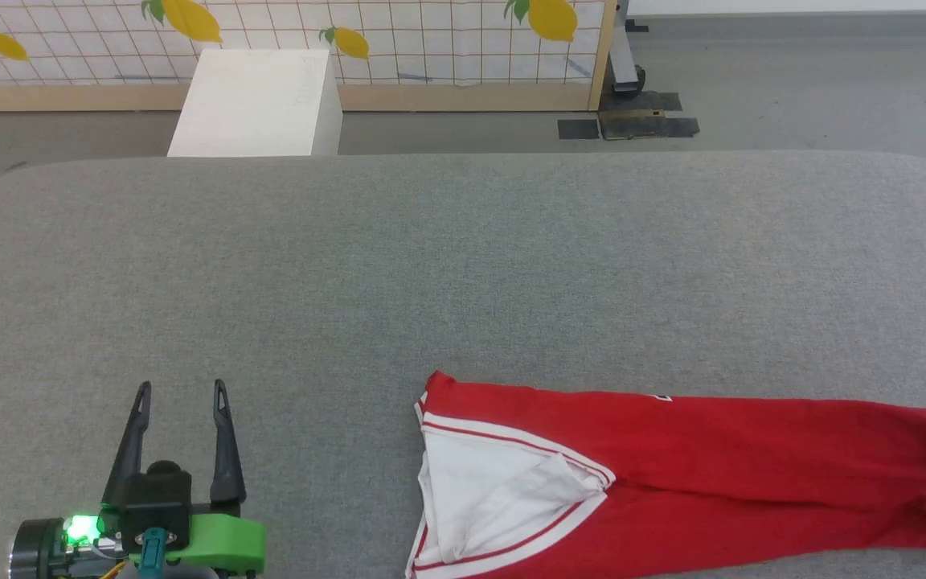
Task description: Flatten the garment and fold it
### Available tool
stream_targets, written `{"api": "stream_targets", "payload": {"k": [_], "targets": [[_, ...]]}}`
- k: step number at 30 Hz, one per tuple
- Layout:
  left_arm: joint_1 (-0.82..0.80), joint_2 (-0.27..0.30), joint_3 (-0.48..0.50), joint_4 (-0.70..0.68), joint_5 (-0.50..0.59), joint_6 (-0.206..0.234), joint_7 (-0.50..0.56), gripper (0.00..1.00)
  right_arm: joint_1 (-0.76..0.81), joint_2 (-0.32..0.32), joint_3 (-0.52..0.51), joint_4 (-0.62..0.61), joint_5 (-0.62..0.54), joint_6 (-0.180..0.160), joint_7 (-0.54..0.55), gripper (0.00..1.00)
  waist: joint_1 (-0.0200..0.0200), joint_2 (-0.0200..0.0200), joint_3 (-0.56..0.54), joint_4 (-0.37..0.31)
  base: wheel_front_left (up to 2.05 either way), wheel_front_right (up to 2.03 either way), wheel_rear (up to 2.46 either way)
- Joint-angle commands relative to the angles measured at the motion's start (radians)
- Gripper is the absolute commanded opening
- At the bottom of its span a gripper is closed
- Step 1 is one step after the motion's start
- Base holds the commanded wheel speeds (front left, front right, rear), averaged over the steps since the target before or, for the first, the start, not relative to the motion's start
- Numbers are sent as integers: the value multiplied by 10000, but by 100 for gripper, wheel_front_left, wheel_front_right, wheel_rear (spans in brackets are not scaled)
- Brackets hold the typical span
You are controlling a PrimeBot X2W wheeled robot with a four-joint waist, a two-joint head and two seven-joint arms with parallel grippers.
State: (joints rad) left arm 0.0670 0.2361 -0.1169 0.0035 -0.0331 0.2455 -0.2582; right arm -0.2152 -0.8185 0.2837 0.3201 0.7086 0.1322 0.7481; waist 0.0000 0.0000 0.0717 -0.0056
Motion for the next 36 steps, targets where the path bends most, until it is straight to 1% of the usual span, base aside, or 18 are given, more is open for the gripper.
{"api": "stream_targets", "payload": {"k": [1, 4, 6, 9, 12, 15, 18, 22, 25, 29, 33, 36], "targets": [[67, -58, 23, 48, 80, -78, -36, 100, 128, 84, -65, 73, -10, -15, 4, 0, 0, 0, 23, -16, 0, 0, 0], [83, -67, 36, 83, 107, -109, -36, 100, 174, 227, -17, -106, 57, -15, -96, 0, 0, 0, -9, -49, 0, 0, 0], [114, -63, 18, 138, 122, -159, -36, 100, 251, 233, 138, -525, 171, -15, -149, 0, 0, 0, -70, -45, 0, 0, 0], [164, -55, 0, 198, 145, -215, -36, 100, 460, 87, 415, -1570, 562, -15, -141, 0, 0, 0, -184, -38, 0, 0, 0], [194, -48, -4, 189, 174, -228, -36, 100, 628, -223, 679, -2680, 721, -15, -45, 0, 0, 0, -211, -34, 0, 0, 0], [151, -54, -32, 164, 208, -241, -36, 100, 662, -239, 872, -3755, 947, -15, 67, 0, 0, 0, -153, 0, 0, 0, 0], [65, -77, -79, 156, 232, -252, -36, 100, 506, -50, 1188, -4576, 1001, -15, 180, 0, 0, 0, -47, 81, 0, 0, 0], [-18, -135, -139, 188, 248, -234, -36, 100, -58, 411, 2042, -5322, 994, -15, 456, 0, 0, 0, 71, 229, 0, 0, 0], [-115, -168, -187, 209, 250, -248, -36, 100, -705, 761, 2782, -5458, 900, -15, 555, 0, 0, 0, 226, 379, 0, 0, 0], [-399, -224, -270, 278, 261, -283, -36, 100, -1762, 1444, 3922, -5160, 799, -15, 529, 0, 0, 0, 494, 656, 0, 0, 0], [-673, -284, -327, 321, 260, -298, -36, 100, -2887, 2231, 5120, -4459, 737, -15, 410, 0, 0, 0, 747, 895, 0, 0, 0], [-780, -358, -401, 342, 276, -277, -36, 100, -3620, 2918, 5938, -3608, 773, -15, 218, 0, 0, 0, 905, 1061, 0, 0, 0]]}}
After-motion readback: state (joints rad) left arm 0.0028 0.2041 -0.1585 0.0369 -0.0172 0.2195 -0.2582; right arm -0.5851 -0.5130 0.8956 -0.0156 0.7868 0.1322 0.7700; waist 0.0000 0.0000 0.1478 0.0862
